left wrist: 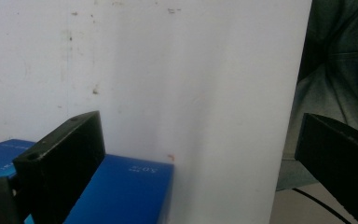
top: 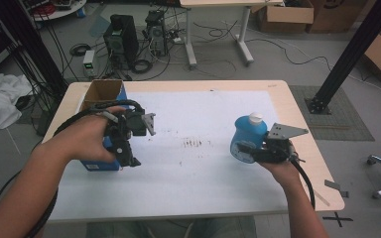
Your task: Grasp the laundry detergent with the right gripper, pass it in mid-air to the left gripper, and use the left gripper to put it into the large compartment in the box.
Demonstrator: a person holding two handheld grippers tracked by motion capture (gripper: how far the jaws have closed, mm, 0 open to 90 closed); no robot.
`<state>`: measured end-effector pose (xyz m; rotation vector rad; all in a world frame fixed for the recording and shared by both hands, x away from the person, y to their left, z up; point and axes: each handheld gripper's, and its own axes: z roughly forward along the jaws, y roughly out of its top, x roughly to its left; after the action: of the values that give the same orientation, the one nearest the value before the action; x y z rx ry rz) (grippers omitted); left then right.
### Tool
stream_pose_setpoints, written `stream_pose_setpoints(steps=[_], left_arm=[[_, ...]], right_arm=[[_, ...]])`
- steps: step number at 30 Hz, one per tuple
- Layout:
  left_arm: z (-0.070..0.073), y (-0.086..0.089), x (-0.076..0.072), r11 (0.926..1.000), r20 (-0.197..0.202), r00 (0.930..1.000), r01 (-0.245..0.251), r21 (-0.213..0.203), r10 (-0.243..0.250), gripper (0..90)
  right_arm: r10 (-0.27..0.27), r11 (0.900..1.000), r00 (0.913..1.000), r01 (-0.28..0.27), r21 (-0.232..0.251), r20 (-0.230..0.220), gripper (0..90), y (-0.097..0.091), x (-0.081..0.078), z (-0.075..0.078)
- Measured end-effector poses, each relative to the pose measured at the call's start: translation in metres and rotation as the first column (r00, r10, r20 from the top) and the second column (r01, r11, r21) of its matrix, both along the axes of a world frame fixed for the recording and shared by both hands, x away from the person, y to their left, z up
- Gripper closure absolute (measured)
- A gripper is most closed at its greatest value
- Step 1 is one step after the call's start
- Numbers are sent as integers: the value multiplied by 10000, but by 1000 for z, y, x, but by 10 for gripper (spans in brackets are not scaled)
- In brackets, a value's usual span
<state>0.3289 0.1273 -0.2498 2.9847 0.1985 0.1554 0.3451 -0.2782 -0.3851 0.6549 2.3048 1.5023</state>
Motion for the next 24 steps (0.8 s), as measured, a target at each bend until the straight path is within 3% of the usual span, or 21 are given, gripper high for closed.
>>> stream_pose_setpoints(steps=[4,11,20,24], left_arm=[[-1,-2,-1,10000,-39,10000,45,20,-45,22],[-1,-9,-3,9999,-60,9998,164,32,-164,24],[1,-18,-7,9993,-78,9992,381,19,-381,27],[2,-20,-7,9991,-96,9991,419,72,-419,27]], right_arm=[[312,9992,9995,-310,-265,76,450,10,-10,10],[1118,9936,9937,-1116,-171,111,450,38,-24,20],[1473,9886,9891,-1474,313,73,450,65,-27,5],[1868,9814,9823,-1872,416,143,451,76,-25,-2]])
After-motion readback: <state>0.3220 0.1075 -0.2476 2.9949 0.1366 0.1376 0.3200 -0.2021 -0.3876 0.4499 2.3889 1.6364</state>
